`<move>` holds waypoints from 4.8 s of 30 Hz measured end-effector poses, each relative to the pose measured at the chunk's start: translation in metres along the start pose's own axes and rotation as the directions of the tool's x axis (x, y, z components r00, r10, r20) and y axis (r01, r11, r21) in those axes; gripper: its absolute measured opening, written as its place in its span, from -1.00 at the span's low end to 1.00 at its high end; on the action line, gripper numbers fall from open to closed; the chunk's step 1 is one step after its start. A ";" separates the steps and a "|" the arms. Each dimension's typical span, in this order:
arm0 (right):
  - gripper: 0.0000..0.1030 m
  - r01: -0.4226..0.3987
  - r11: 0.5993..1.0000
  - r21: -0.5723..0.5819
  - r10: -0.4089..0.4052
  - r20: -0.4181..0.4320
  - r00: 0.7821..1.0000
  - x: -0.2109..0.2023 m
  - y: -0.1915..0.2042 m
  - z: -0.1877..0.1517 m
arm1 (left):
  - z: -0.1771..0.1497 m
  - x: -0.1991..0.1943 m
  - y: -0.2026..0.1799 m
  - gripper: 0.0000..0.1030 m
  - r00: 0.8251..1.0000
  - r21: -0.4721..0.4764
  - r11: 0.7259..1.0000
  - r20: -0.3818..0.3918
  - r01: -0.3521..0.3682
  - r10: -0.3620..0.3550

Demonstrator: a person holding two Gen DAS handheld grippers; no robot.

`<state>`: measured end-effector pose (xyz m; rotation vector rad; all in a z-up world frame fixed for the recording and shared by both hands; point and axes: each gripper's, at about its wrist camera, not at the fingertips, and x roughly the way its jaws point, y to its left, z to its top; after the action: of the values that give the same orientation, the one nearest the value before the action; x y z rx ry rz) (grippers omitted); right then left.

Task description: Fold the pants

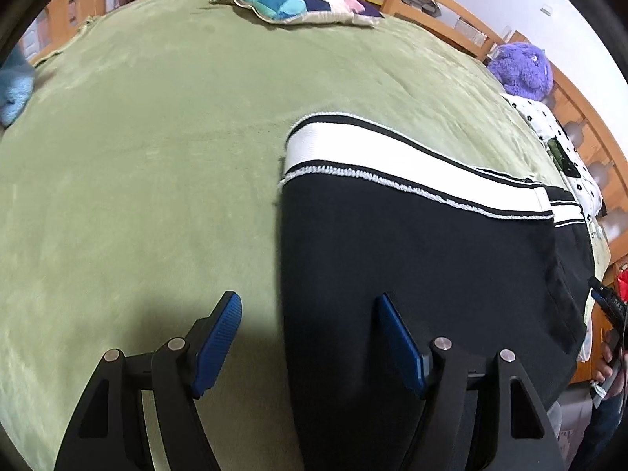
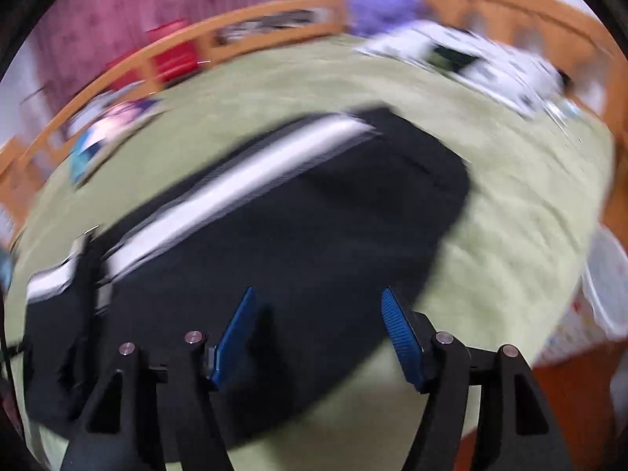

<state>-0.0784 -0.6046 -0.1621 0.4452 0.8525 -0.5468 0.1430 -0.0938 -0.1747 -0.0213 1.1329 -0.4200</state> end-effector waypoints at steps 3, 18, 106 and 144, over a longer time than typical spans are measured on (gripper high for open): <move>0.31 -0.031 0.993 0.110 0.032 -0.010 0.999 0.018 -0.036 0.007 | 0.007 0.010 -0.005 0.35 1.000 0.016 1.000 0.001 0.015 -0.015; -0.41 -0.213 0.934 0.286 0.198 0.081 0.977 0.096 -0.073 0.058 | 0.026 0.015 -0.018 -0.73 0.995 0.048 0.995 0.060 0.082 -0.085; -0.15 -0.577 0.688 -0.440 0.416 -0.413 0.810 -0.111 0.395 -0.208 | -0.135 -0.150 0.228 0.23 0.981 -0.318 0.948 0.191 0.030 0.033; -0.42 -0.287 0.926 -0.246 0.270 -0.100 0.958 -0.104 0.201 -0.099 | -0.030 -0.248 -0.003 -0.68 0.888 0.052 0.951 0.376 -0.303 0.263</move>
<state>-0.0684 -0.3641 -0.1067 0.3375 0.8911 -0.1547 0.0277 -0.0080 0.0296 0.1567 0.7268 -0.2028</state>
